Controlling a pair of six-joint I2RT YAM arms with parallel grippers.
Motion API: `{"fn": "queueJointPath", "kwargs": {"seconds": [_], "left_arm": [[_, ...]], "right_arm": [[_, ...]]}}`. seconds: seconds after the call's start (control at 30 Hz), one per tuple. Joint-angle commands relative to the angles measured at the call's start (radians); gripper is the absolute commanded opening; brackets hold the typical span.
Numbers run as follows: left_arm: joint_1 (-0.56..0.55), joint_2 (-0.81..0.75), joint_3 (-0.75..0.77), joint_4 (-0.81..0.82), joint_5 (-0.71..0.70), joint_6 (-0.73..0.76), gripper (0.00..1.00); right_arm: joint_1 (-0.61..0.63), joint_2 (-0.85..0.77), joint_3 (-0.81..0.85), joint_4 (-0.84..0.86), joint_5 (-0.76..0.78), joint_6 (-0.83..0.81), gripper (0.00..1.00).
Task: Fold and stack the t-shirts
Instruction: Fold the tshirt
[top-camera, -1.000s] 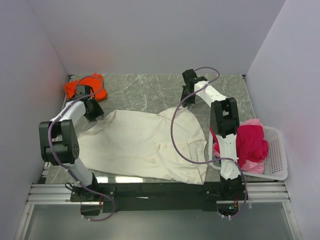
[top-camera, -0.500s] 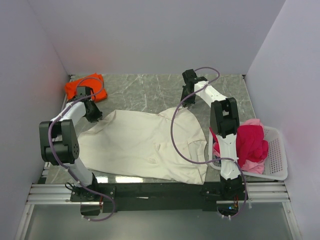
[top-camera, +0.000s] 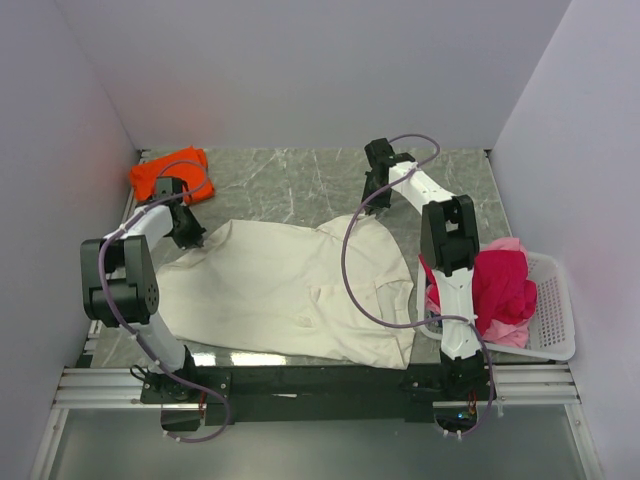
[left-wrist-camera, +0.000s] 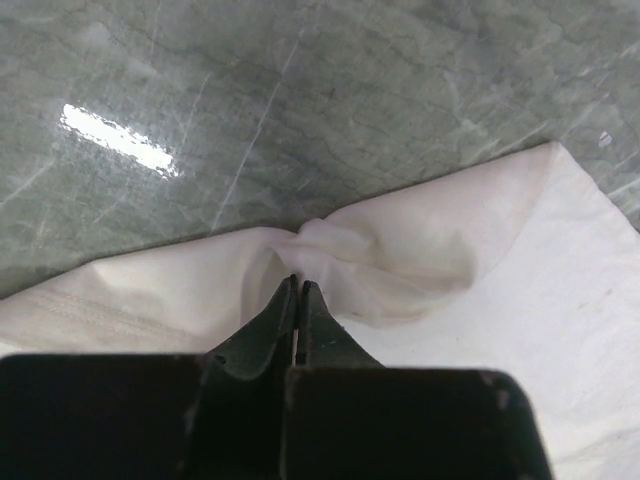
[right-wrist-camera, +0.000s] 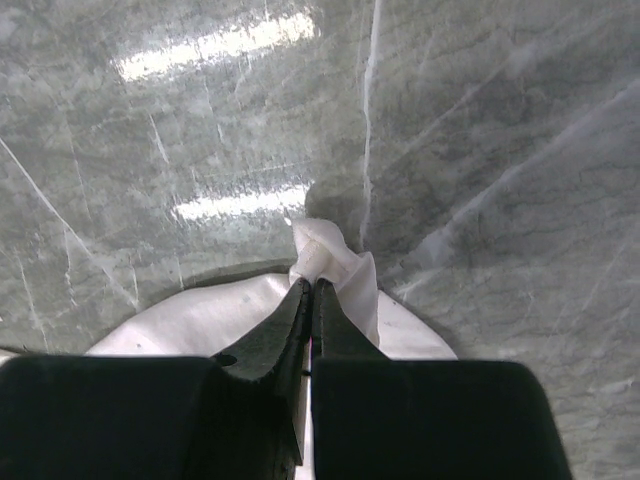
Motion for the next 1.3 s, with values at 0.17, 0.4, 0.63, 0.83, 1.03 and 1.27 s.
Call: {"fn": "queueJointPath", "kwargs": {"seconds": [0.17,0.4,0.63,0.83,1.03,1.27], "left_arm": [[0.072,0.018,0.165,0.011,0.007,0.007,0.0],[0.106,0.005,0.2,0.017,-0.027,0.039,0.0],[0.143,-0.033,0.188,0.033,-0.034,0.049,0.0],[0.152,-0.082,0.13,0.057,-0.036,0.052,0.0],[0.161,-0.117,0.078,0.066,-0.068,0.064,0.0],[0.169,-0.145,0.038,0.073,-0.126,0.093,0.0]], "right_arm": [[-0.008,-0.153,0.012,-0.059,0.009,-0.013,0.0],[-0.007,-0.236,-0.08,-0.059,0.009,-0.013,0.0],[-0.004,-0.339,-0.18,-0.079,0.003,0.004,0.0],[0.024,-0.444,-0.278,-0.117,0.003,0.021,0.0],[0.062,-0.553,-0.382,-0.154,-0.007,0.047,0.0],[0.134,-0.675,-0.508,-0.177,-0.007,0.092,0.0]]}}
